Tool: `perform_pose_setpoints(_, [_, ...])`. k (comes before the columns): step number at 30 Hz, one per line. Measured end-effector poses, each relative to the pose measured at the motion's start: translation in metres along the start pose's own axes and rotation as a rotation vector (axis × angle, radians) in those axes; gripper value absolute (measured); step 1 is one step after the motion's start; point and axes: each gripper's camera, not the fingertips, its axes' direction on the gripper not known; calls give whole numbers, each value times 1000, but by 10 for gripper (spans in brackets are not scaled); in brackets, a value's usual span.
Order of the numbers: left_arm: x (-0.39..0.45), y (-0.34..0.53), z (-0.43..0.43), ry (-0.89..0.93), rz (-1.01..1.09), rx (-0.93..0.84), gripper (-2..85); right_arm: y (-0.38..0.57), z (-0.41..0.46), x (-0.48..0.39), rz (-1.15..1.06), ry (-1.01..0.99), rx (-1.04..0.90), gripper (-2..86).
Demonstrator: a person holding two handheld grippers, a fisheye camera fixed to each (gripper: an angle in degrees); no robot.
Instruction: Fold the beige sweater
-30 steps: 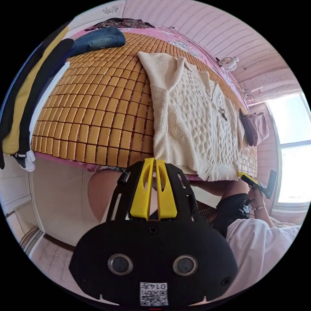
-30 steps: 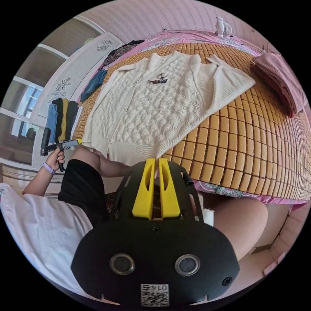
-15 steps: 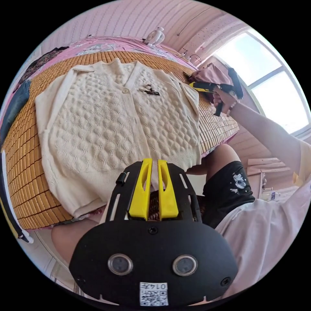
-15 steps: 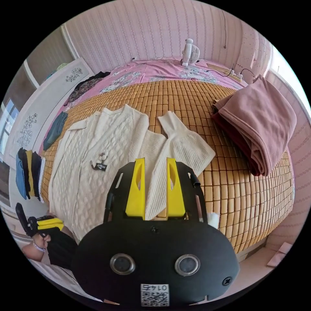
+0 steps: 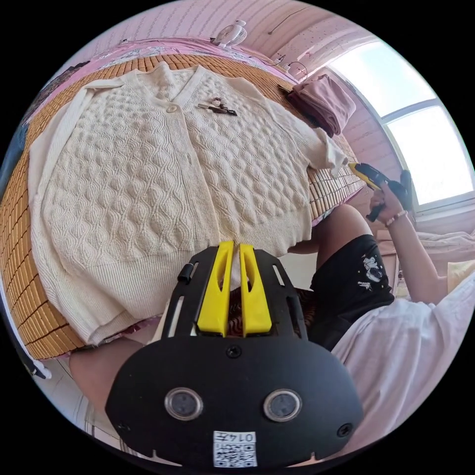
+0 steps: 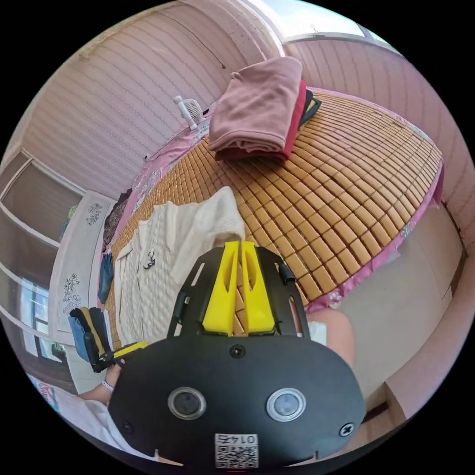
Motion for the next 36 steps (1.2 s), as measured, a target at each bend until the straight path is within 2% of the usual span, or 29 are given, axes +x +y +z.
perform_pose_setpoints(2, [7,-3,-5,-9,28,8,5,8,-6,3,-52,80,-16,46])
perform_pose_setpoints(6, [21,-13,-15,-35,70,58,5,3,4,-35,-309,171,-22,86])
perform_pose_setpoints(9, [26,-23,-11,-55,79,56,7,-2,47,-68,-472,190,-179,106])
perform_pose_setpoints(12, [30,-31,5,-99,91,-3,9,-4,85,-68,-504,317,-275,87])
perform_pose_setpoints(14, [32,-30,14,-120,114,-9,7,-10,81,-62,-482,308,-263,47])
perform_pose_setpoints(15, [33,-29,14,-123,121,-7,6,-18,75,-53,-424,234,-285,39])
perform_pose_setpoints(19, [30,-30,15,-105,113,-13,0,-52,12,20,-98,-76,-101,24])
perform_pose_setpoints(24, [34,-32,15,-121,130,-30,-8,-71,-14,81,16,-71,-42,21])
perform_pose_setpoints(30, [47,-39,22,-117,165,-58,-10,-87,-8,105,89,-51,-10,31])
perform_pose_setpoints(33, [46,-42,25,-107,153,-66,-10,-84,-13,123,214,30,28,52])
perform_pose_setpoints(36, [42,-39,24,-90,153,-52,-10,-71,-20,106,143,126,88,79])
